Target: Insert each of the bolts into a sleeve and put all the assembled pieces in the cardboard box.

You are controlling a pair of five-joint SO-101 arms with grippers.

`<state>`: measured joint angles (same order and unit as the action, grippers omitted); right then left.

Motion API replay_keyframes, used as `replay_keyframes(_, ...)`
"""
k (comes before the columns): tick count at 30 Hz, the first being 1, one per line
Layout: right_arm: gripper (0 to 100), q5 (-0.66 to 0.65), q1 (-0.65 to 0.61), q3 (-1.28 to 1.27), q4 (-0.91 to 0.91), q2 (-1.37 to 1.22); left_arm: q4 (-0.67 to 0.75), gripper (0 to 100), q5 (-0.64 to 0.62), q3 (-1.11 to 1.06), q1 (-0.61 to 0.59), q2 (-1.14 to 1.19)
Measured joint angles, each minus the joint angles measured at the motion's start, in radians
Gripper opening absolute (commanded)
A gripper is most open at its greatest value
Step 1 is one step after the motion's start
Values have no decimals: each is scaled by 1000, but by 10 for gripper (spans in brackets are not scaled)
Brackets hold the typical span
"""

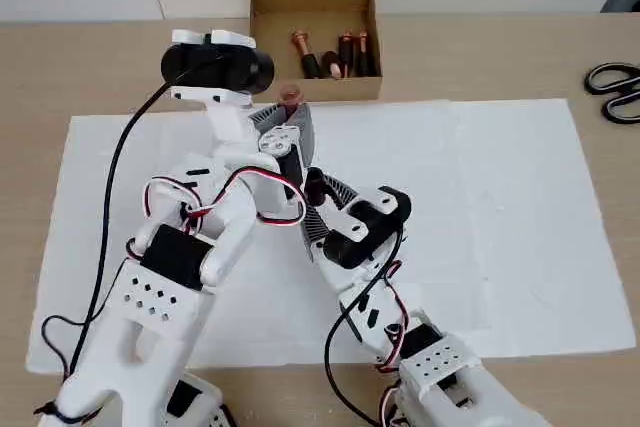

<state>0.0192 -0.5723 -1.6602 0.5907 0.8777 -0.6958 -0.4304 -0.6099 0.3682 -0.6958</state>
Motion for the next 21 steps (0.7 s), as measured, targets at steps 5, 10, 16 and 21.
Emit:
replay_keyframes(5, 4, 0, 0, 0, 0, 0, 0, 6, 0, 0, 0, 0)
replay_keyframes(10, 4, 0, 0, 0, 0, 0, 0, 6, 0, 0, 0, 0)
replay_keyframes(16, 4, 0, 0, 0, 0, 0, 0, 6, 0, -6, 0, 0)
replay_keyframes(21, 4, -2, 0, 0, 0, -2, 32, 6, 0, -63, 0, -2)
